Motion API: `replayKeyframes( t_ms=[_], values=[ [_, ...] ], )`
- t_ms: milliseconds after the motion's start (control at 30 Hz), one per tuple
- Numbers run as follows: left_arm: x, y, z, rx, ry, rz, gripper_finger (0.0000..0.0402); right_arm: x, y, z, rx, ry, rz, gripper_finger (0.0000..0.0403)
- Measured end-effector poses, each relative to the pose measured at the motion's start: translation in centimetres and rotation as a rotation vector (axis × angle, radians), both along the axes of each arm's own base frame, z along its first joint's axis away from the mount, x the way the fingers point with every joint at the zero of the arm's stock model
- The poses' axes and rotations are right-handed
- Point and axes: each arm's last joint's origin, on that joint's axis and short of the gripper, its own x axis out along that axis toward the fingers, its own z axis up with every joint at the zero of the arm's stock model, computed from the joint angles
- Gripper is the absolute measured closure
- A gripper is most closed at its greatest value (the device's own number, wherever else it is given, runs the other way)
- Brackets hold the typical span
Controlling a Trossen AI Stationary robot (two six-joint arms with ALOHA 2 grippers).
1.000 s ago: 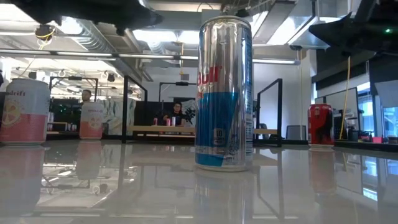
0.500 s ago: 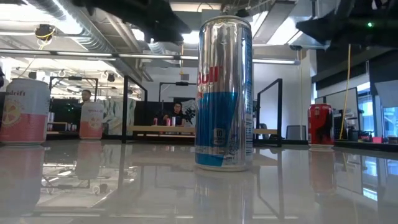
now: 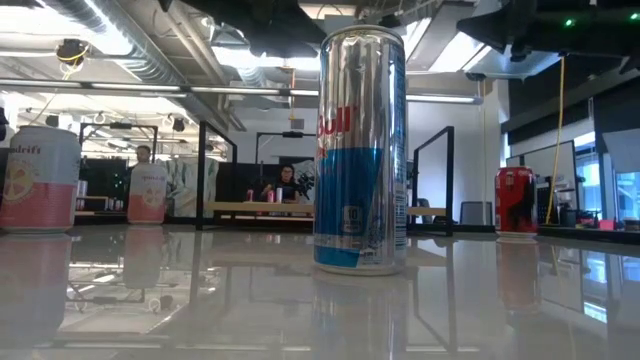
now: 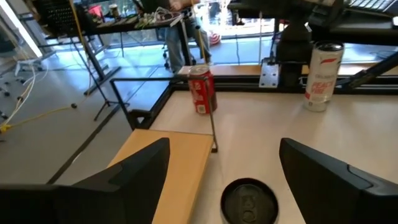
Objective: Place canned beverage on shelf
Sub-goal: Put the top white-pink soda can on the shelf
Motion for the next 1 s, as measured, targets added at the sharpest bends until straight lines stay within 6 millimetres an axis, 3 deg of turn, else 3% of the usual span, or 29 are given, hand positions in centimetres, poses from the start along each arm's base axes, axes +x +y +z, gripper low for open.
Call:
replayKeyframes(
  t_ms=[167,500,800,1000],
  values=[
    [0.1,0.0,0.0,-0.027,-0.009,0.006,0.0096,0.0,0.0,0.0,-0.005,-0.003,-0.001,0.0402],
    [1.4,0.3,-1.5,-0.065,0.002,-0.01,0.0028,0.0,0.0,0.1,-0.023,-0.001,0.0,0.0402],
    [1.8,-1.1,-1.7,0.007,0.018,-0.02,0.0025,0.0,0.0,0.0,-0.023,0.011,0.0,0.0402],
    [2.9,0.2,-1.9,-0.055,0.087,0.009,0.0025,0.0,0.0,0.0,-0.023,0.009,0.0,0.0402]
  ],
)
